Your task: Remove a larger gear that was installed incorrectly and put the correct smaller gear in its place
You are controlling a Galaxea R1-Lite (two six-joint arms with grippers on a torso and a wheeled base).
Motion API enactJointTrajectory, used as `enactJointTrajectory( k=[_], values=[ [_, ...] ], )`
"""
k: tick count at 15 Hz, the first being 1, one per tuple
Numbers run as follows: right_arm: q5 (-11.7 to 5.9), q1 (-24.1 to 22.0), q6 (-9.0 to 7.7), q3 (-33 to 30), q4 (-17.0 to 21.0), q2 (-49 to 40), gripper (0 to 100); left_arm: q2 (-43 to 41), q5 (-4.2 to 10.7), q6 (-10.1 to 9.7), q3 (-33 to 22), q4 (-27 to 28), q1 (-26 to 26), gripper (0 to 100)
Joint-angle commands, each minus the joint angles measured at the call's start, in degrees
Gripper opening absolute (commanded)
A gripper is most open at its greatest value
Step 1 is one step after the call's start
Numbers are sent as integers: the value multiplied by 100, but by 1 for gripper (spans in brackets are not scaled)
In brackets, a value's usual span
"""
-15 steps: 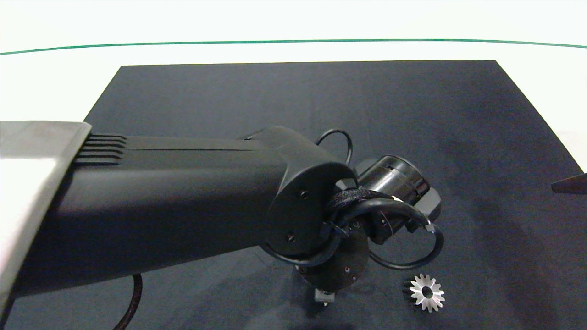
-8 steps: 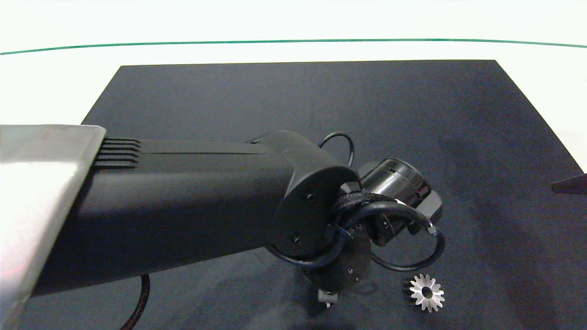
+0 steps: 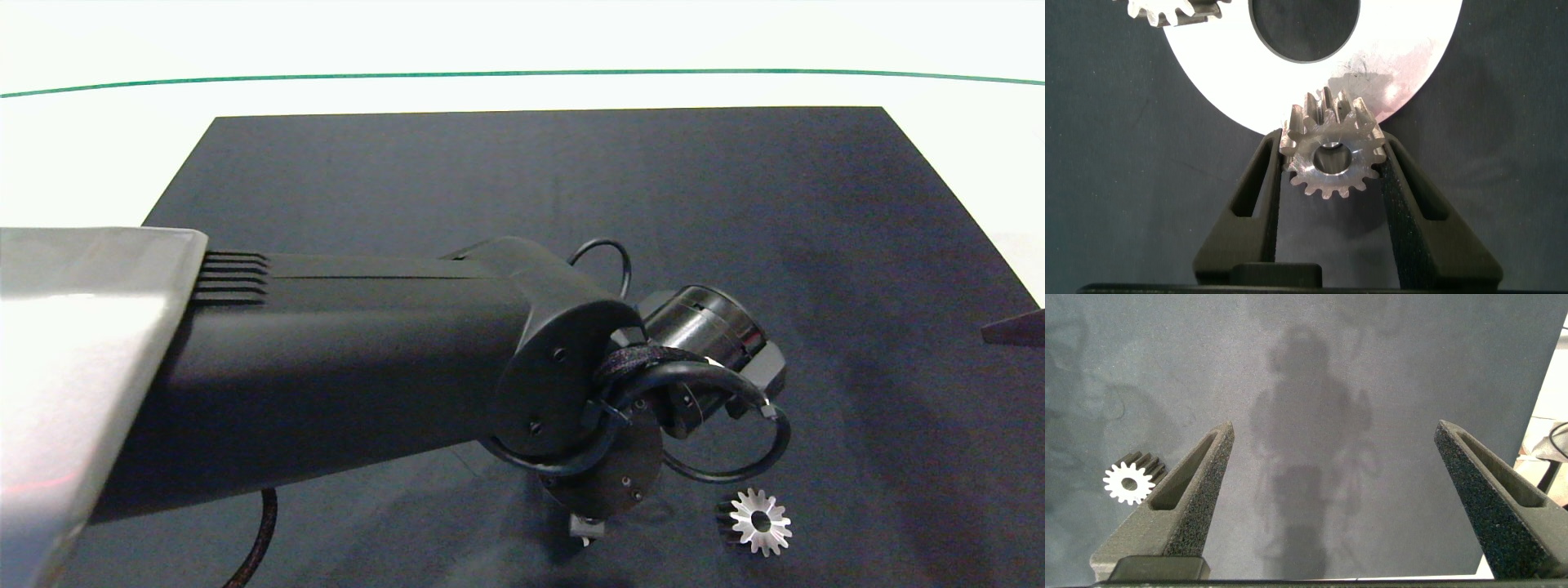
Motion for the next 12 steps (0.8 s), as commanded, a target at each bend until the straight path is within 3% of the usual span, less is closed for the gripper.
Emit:
enactJointTrajectory(
  k=[1, 6, 8, 10, 12],
  values=[
    [-4, -1, -5, 0, 27, 10, 100, 35, 26, -23, -42, 35, 1, 100],
    [-4, -1, -5, 0, 27, 10, 100, 8, 26, -50, -25, 53, 1, 100],
    [5, -1, -5, 9, 27, 19, 100, -80, 18, -155, -16, 79, 10, 100],
    [5, -1, 4, 9, 27, 27, 100, -607, 26, -322, 142, 650, 97, 100],
    [5, -1, 4, 17, 36, 36, 100, -1363, 26, -419, 380, 1248, 519, 100]
  ],
)
